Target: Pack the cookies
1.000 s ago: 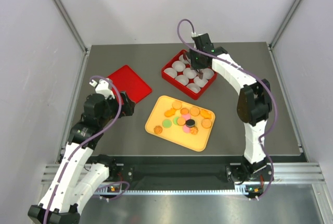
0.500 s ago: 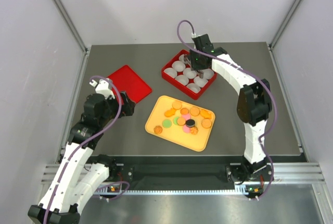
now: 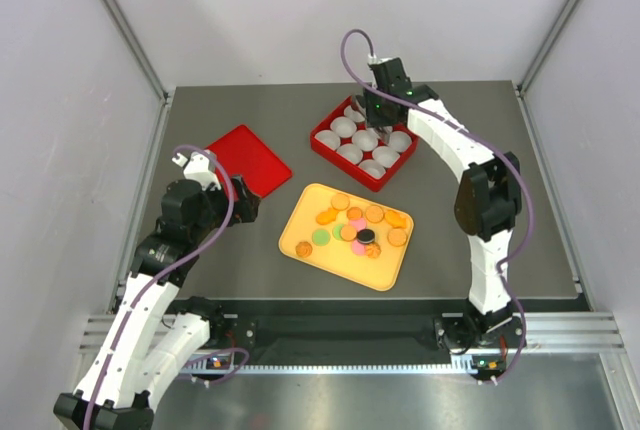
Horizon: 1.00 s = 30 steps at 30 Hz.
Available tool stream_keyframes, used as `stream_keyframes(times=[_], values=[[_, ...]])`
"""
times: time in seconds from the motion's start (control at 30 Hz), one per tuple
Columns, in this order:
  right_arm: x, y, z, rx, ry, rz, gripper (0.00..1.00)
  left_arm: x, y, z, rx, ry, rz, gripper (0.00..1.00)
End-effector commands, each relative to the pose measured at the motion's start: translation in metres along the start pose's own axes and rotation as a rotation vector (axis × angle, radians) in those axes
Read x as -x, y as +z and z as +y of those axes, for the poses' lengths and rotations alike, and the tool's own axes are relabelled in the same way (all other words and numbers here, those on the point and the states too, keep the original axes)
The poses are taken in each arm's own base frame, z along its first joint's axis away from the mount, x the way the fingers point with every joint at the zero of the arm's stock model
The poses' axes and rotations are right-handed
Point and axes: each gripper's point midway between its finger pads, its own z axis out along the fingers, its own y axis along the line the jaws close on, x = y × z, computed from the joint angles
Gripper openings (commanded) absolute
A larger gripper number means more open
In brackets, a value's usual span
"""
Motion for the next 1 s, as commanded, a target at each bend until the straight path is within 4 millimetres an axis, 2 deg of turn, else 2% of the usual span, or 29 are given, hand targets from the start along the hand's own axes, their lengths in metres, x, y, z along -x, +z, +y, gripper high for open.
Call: stream_keyframes(times=[0.0, 0.27, 0.5, 0.77, 0.97], values=[[0.014, -0.001, 0.012, 0.026, 0.005, -0.038, 0.35, 0.002, 0.002, -0.002, -0.012, 0.012, -0.014, 0.98], [0.012, -0.001, 0.013, 0.027, 0.003, -0.032, 0.37, 0.002, 0.003, -0.002, -0.013, 0.012, -0.008, 0.98], [0.005, 0.007, 0.012, 0.021, -0.001, -0.015, 0.38, 0.001, 0.004, -0.002, -0.013, 0.012, -0.007, 0.98], [0.007, 0.012, 0.011, 0.011, 0.003, -0.018, 0.4, 0.002, 0.003, -0.002, -0.013, 0.012, -0.008, 0.98], [0.011, 0.01, 0.011, 0.014, 0.003, -0.029, 0.47, 0.002, 0.003, -0.002, -0.015, 0.012, -0.009, 0.98]])
